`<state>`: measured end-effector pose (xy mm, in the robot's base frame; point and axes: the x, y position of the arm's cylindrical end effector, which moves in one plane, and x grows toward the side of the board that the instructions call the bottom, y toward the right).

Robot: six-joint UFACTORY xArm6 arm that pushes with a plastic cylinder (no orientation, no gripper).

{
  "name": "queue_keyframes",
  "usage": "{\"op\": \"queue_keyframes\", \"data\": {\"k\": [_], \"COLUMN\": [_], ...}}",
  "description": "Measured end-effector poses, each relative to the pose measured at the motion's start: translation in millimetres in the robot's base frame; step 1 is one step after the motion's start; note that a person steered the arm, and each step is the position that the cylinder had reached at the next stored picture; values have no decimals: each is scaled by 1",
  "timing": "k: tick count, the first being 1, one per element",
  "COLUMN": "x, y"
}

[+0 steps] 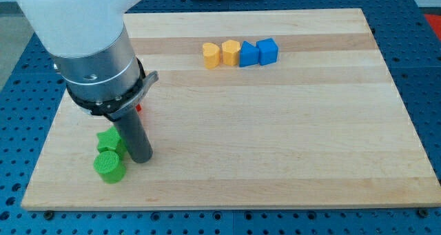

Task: Push the green circle to the bottom left

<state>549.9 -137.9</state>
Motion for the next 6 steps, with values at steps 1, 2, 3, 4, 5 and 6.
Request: {"op": "queue_keyframes", "data": {"k": [1, 2, 3, 4, 5, 6], "x": [11, 12, 16, 31, 43, 43], "y": [0, 0, -8, -34, -54, -67]}}
